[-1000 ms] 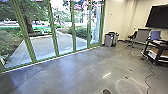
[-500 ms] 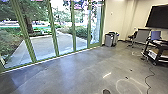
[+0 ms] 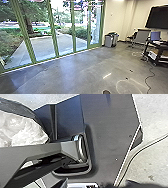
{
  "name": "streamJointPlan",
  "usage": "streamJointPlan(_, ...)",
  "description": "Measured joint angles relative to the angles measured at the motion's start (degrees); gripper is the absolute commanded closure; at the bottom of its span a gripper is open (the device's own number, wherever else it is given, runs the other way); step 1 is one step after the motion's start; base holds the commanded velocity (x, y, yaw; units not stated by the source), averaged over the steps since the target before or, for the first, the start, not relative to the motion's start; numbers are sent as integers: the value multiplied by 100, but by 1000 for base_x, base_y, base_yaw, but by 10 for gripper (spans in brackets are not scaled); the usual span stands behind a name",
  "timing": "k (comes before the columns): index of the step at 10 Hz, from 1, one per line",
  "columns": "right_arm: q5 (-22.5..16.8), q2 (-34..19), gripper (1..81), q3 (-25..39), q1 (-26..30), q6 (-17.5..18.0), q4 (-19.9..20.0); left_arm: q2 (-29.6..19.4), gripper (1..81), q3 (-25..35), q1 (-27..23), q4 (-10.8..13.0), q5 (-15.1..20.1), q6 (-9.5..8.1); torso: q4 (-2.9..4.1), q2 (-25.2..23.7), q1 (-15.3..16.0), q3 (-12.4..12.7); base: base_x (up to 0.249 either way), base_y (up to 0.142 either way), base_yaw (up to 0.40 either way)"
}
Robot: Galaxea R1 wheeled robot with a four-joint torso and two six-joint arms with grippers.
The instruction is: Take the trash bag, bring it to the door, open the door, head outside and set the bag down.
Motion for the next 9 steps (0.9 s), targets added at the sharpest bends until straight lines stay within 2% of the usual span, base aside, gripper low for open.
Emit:
streamJointPlan(4,11,16,10,0,78,0,-2,-20,811,0,-78,-4,-39,0,0,5,14,-2,101,0,0)
streamJointPlan(9,18,29,10,-1,78,0,-2,-60,811,-4,-91,-4,-35,0,0,5,17,-2,114,-72,0)
